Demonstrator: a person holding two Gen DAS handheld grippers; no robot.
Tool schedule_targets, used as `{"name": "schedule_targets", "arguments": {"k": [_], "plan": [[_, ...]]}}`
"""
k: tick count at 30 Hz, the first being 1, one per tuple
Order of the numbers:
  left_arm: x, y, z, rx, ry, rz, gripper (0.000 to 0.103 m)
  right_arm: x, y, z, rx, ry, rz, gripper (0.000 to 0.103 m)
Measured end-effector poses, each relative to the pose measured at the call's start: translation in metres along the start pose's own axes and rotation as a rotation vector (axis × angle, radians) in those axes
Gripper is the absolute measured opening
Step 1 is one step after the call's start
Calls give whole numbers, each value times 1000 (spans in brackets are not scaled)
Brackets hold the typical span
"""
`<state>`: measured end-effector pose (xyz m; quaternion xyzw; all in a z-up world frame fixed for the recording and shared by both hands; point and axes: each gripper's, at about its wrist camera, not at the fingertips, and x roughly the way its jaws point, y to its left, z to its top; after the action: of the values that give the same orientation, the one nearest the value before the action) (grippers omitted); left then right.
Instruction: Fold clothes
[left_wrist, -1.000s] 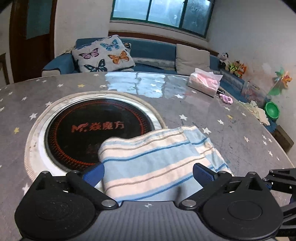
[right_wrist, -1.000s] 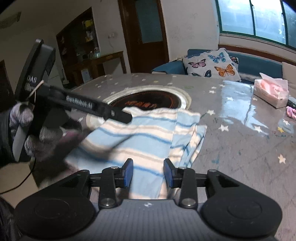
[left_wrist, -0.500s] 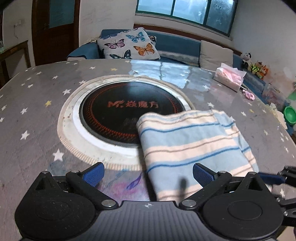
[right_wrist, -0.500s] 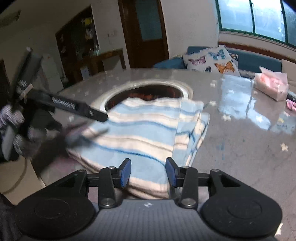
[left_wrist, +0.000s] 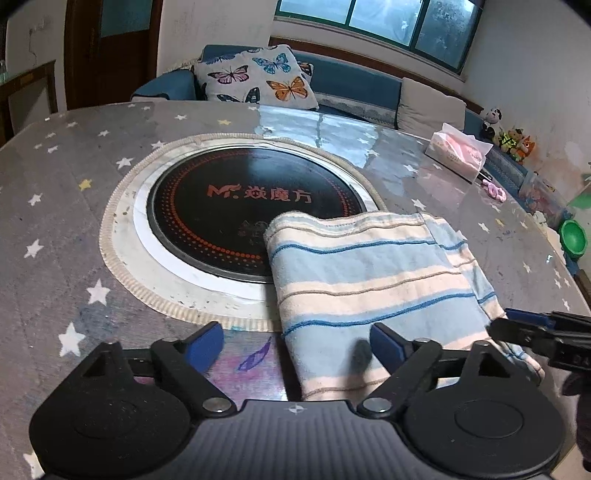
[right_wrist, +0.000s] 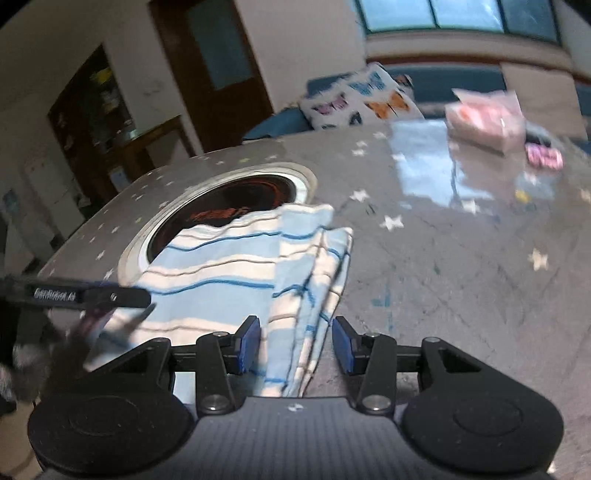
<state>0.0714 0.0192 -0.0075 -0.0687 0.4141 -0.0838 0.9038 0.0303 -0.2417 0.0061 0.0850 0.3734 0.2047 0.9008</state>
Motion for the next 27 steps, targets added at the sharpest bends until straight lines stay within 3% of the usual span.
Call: {"name": "schedule_targets", "arguments": {"k": [9, 12, 17, 21, 23, 25, 27], "plan": [[2, -1, 1, -7, 5, -11, 72, 12, 3, 2, 24, 13, -10, 44], [2, -3, 1, -2, 9, -23, 65, 12, 3, 4, 37, 22, -4, 35], [4, -6, 1, 4, 12, -41, 62, 13, 5, 3, 59, 20, -5, 34], [4, -8, 1, 8, 13, -57, 41, 13, 7, 2, 65, 19, -9, 30], [4, -9, 0, 11, 10, -51, 36, 14, 8, 2, 70, 20, -8, 26], [4, -7, 0, 3, 9, -51, 22, 14, 8, 1, 82, 20, -6, 21], [3, -5, -1, -9, 10, -56, 20, 14, 8, 1, 87, 21, -2, 18]]}}
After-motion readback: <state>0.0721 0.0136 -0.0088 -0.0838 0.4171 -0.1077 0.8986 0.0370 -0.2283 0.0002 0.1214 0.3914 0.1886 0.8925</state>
